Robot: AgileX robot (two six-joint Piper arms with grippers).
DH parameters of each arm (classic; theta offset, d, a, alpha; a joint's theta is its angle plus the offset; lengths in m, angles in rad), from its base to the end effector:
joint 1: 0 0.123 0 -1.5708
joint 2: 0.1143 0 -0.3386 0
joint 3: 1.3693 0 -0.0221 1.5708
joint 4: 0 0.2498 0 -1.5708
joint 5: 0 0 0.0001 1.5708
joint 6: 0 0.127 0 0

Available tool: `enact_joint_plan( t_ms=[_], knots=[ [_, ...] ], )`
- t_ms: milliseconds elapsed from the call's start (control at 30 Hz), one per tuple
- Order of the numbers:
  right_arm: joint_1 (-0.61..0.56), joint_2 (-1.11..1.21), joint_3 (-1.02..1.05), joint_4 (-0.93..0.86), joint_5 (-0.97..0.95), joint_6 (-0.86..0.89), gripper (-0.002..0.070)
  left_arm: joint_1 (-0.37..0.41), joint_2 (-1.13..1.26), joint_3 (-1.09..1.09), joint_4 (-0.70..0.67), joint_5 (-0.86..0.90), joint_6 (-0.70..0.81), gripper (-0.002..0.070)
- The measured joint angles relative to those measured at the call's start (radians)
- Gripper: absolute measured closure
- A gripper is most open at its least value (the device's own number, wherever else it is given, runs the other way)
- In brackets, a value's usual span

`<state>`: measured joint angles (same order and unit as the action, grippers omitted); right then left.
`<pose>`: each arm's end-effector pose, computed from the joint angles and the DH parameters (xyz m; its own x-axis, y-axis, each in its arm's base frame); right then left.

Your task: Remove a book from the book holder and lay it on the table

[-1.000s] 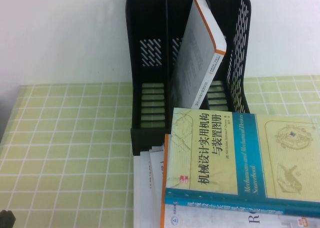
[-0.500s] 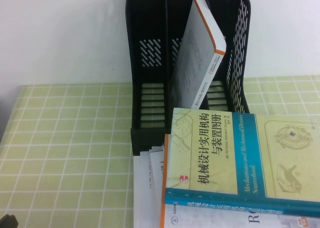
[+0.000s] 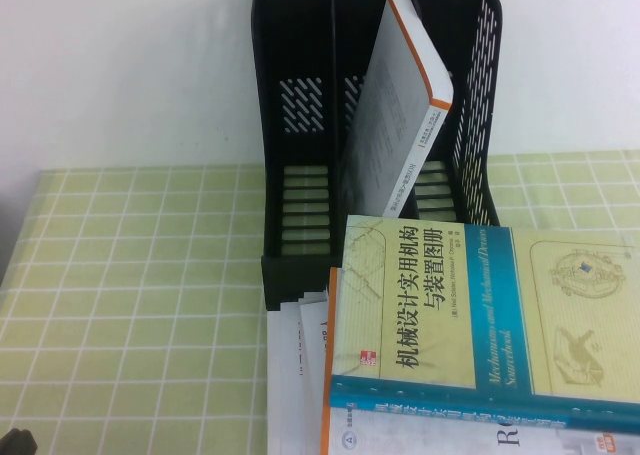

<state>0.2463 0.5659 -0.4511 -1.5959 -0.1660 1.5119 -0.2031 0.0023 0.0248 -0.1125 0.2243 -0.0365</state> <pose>0.1038 0.0476 0.3472 0.0030 -0.0849 -0.9964 -0.4018 0.9123 -0.0790 0.0356 -0.0106 0.1788 -0.1900 -0.1096 -0.9757 0.2002 0.9685 -0.1478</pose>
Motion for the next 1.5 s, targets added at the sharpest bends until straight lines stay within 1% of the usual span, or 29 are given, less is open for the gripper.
enact_joint_plan(
  t_ms=[67,100,200,267,400,467,500,533,600,700,767,833,867,900,967,1067,1233,1333,1400,1500],
  knots=[
    [-0.064,0.000,0.000,-0.083,-0.086,0.131,0.0678,0.000,0.000,0.000,0.000,0.000,0.000,0.0678],
    [-0.082,0.000,0.000,-0.101,-0.098,0.176,0.0678,0.000,0.000,0.000,0.000,0.000,0.000,0.0678],
    [-0.137,0.000,0.005,-0.109,-0.118,0.273,0.0678,0.000,0.000,0.000,0.000,0.000,0.000,0.0678],
    [-0.164,-0.002,0.026,-0.095,-0.115,0.298,0.0678,0.000,0.000,0.000,0.000,0.000,0.000,0.0678],
    [-0.174,-0.007,0.050,-0.080,-0.095,0.313,0.0678,0.000,0.000,0.000,0.000,0.000,0.000,0.0678],
    [-0.176,-0.007,0.051,-0.030,-0.062,0.290,0.0678,0.000,0.000,0.000,0.000,0.000,0.000,0.0678],
    [-0.176,-0.007,0.051,0.021,-0.036,0.237,0.0678,0.000,0.000,0.000,0.000,0.000,0.000,0.0678],
    [-0.176,-0.007,0.051,0.114,-0.008,0.143,0.0678,0.000,0.000,0.000,0.000,0.000,0.000,0.0678],
    [-0.177,-0.007,0.051,0.401,0.042,-0.126,0.0678,0.000,0.000,0.000,0.000,0.000,0.000,0.0678],
    [-0.178,-0.011,0.051,0.980,0.132,-0.715,0.0678,0.000,0.000,0.000,0.000,0.000,0.000,0.0678],
    [-0.193,-0.028,0.051,1.412,0.219,-1.163,0.0678,0.000,0.000,0.000,0.000,0.000,0.000,0.0678],
    [-0.219,-0.052,0.053,1.702,0.311,-1.525,0.0678,0.000,0.000,0.000,0.000,0.000,0.000,0.0678],
    [-0.233,-0.066,0.056,1.813,0.343,-1.655,0.0678,0.000,0.000,0.000,0.000,0.000,0.000,0.0678],
    [-0.246,-0.081,0.061,1.891,0.359,-1.729,0.0678,0.000,0.000,0.000,0.000,0.000,0.000,0.0678],
    [-0.276,-0.105,0.086,1.988,0.369,-1.827,0.0678,0.000,0.000,0.000,0.000,0.000,0.000,0.0678],
    [-0.311,-0.117,0.147,2.078,0.360,-1.882,0.0678,0.000,0.000,0.000,0.000,0.000,0.000,0.0678],
    [-0.318,-0.130,0.268,2.116,0.280,-1.929,0.0678,0.000,0.000,0.000,0.000,0.000,0.000,0.0678],
    [-0.320,-0.212,0.360,2.141,0.217,-1.935,0.0678,0.000,0.000,0.000,0.000,0.000,0.000,0.0678],
    [-0.332,-0.306,0.423,2.179,0.196,-1.942,0.0678,0.000,0.000,0.000,0.000,0.000,0.000,0.0678],
    [-0.363,-0.463,0.473,2.200,0.225,-1.964,0.0678,0.000,0.000,0.000,0.000,0.001,0.000,0.0678]
  ],
)
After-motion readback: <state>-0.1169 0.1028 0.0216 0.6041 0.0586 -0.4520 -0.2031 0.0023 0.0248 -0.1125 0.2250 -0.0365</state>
